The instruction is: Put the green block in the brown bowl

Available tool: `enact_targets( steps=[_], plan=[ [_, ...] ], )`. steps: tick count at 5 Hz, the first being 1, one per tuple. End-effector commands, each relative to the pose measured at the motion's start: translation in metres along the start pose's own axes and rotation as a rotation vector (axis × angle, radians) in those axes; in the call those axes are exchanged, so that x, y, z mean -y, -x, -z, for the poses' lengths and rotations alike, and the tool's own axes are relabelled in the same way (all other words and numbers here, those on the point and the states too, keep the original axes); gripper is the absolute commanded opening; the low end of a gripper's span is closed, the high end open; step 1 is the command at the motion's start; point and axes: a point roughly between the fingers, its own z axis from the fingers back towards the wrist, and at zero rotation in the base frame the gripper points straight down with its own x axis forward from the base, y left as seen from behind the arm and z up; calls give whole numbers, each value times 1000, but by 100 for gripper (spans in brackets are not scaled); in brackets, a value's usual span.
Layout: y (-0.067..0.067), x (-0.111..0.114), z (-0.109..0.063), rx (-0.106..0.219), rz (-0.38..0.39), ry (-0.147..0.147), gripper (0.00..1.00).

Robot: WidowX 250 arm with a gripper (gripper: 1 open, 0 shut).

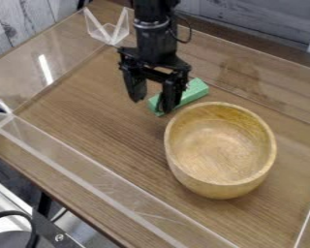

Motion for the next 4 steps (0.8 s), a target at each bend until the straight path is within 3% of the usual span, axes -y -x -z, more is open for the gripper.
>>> enact_targets(
  steps=[1,3,4],
  plan=[
    [-27,6,-8,42,32,13,100],
    [-51,25,-3,15,98,59,100],
    [-50,28,3,-12,89,61,0]
  ],
)
